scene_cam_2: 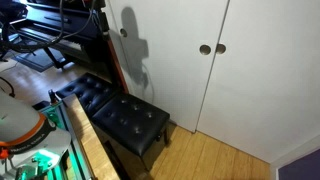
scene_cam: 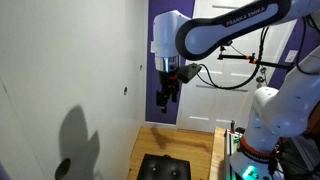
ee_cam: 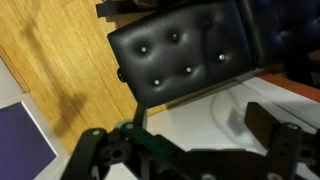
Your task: Slide the closet door to the right.
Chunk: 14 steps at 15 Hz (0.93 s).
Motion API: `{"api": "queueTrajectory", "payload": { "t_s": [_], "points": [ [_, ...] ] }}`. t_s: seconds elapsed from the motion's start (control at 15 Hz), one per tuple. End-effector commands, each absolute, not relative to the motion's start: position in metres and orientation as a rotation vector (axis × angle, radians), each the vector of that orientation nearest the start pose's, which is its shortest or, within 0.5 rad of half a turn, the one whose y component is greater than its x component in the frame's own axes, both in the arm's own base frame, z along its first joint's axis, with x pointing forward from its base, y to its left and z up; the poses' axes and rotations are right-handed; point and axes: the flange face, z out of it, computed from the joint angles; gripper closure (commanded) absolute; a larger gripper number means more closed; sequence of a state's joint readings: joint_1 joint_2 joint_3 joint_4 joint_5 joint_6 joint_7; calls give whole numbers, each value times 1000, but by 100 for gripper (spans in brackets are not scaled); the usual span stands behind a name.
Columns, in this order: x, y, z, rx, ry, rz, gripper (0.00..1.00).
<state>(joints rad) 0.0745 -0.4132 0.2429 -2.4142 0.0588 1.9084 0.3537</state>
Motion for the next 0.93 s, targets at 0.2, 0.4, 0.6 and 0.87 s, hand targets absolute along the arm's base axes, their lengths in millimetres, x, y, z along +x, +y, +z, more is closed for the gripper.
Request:
{"api": "queueTrajectory", "payload": {
  "t_s": [0.2,0.4,0.6,0.87],
  "points": [
    [389,135,451,-3209,134,135,0],
    [389,135,451,-3209,134,135,0],
    [399,167,448,-3209,-55,118,0],
    [411,233,430,-3139,-360,65,0]
  ]
}}
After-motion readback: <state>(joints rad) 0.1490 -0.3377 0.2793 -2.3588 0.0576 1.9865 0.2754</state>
